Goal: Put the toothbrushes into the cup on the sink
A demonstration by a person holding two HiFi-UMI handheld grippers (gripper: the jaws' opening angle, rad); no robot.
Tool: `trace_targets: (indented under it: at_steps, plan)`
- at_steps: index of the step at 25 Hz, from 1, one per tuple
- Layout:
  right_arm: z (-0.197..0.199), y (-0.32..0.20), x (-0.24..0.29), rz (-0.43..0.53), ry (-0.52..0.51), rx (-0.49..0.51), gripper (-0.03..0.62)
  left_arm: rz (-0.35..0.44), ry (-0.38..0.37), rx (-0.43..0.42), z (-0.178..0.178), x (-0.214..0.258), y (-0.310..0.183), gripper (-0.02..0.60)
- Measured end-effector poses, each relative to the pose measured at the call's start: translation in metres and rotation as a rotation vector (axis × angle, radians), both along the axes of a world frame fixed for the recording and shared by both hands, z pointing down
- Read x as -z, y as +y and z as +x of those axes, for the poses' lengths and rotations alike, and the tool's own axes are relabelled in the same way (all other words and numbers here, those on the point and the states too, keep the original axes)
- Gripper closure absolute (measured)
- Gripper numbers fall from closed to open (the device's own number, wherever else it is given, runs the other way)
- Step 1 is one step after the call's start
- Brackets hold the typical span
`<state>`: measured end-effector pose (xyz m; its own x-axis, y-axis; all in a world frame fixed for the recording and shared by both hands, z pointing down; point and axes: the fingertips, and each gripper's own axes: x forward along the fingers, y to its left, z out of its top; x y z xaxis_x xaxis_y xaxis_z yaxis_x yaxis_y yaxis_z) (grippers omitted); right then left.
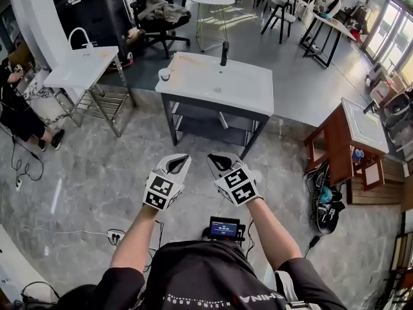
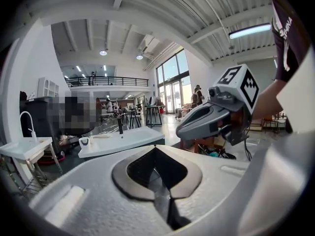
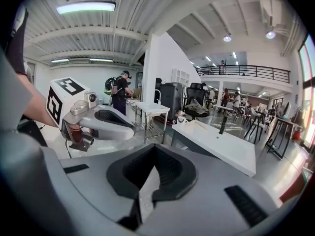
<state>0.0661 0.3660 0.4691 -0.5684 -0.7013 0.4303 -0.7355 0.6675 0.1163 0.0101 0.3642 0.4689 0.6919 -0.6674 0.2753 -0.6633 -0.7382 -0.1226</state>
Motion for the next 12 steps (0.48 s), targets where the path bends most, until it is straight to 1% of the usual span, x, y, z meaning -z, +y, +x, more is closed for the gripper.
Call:
trace_targets:
  at_steps: [4, 7, 12]
  plan:
    - [0.018, -0.018, -0.003, 0.000, -0.017, 0.013, 0.585, 0.000, -0.024, 0.041, 0.009, -0.004, -0.018, 0.577]
    - [0.026, -0.029, -0.010, -0.019, -0.033, 0.017, 0.585, -0.005, -0.041, 0.065, 0.012, -0.011, -0.029, 0.577]
    - [0.024, -0.050, -0.025, -0.065, -0.039, 0.037, 0.585, -0.034, -0.053, 0.087, 0.008, -0.021, -0.053, 0.577]
